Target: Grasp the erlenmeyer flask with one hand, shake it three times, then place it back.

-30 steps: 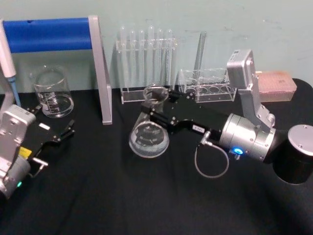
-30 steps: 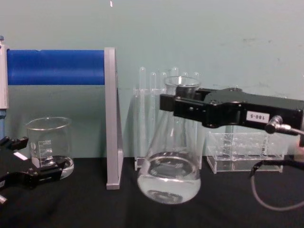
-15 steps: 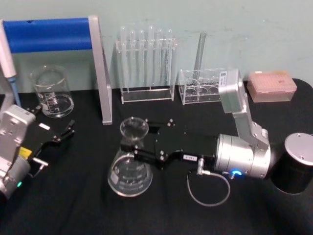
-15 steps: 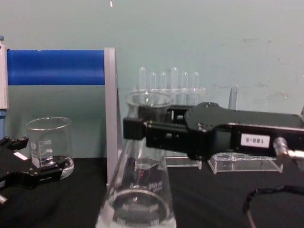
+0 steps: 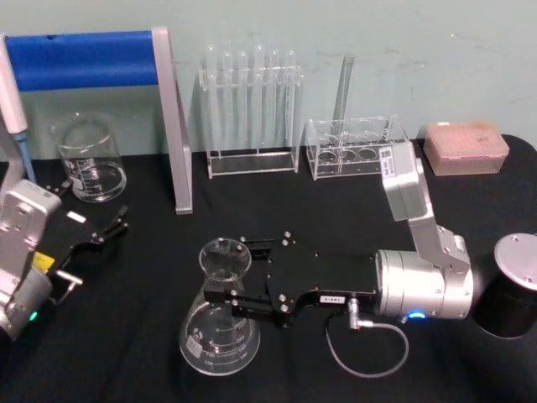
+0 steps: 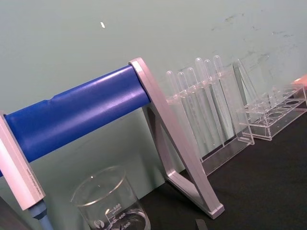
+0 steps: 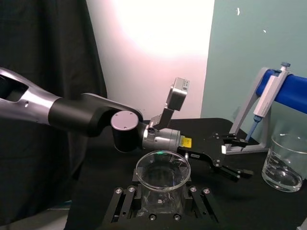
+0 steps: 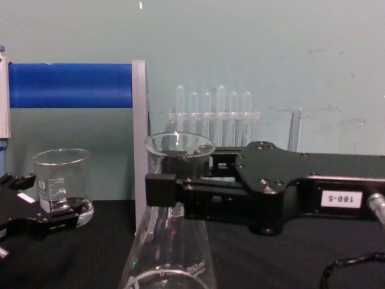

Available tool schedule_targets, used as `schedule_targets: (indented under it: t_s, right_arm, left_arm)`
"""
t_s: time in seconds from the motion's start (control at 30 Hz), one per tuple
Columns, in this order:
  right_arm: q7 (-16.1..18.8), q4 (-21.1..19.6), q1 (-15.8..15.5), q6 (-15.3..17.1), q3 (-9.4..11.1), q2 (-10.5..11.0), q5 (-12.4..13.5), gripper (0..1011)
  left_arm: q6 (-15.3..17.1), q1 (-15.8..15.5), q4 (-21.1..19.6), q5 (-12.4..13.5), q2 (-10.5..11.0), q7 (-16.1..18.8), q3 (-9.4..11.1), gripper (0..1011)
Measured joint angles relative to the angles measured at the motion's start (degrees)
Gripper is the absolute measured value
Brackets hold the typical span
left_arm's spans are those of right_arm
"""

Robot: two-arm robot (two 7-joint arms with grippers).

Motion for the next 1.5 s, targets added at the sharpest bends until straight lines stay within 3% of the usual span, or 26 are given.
schedule_targets:
  t_s: [0.2,0.4,0.77,1.13,1.3,1.5]
  right_arm:
    - [-1.98,0.97,0.76,0.20,-0.47,-0.39,0.01,453]
    - [-7.59,3.33,1.59,1.16,-0.29,-2.22,-1.59,453]
    - [-25.72,8.88,1.87,2.79,4.10,-8.52,-8.63,453]
    - [-42.27,14.03,1.89,6.27,9.56,-15.55,-12.89,453]
    - [-44.19,14.43,1.61,6.64,10.76,-16.81,-13.55,453]
    - [-42.36,13.07,0.62,7.00,11.22,-16.93,-13.61,453]
  left_arm:
    - [0.00,0.00,0.00,0.00,0.00,0.00,0.00,1001]
    - [0.00,0.00,0.00,0.00,0.00,0.00,0.00,1001]
    - [0.00,0.00,0.00,0.00,0.00,0.00,0.00,1001]
    - [0.00,0.00,0.00,0.00,0.00,0.00,0.00,1001]
    - [0.00,0.00,0.00,0.00,0.00,0.00,0.00,1001]
    - [0.00,0.00,0.00,0.00,0.00,0.00,0.00,1001]
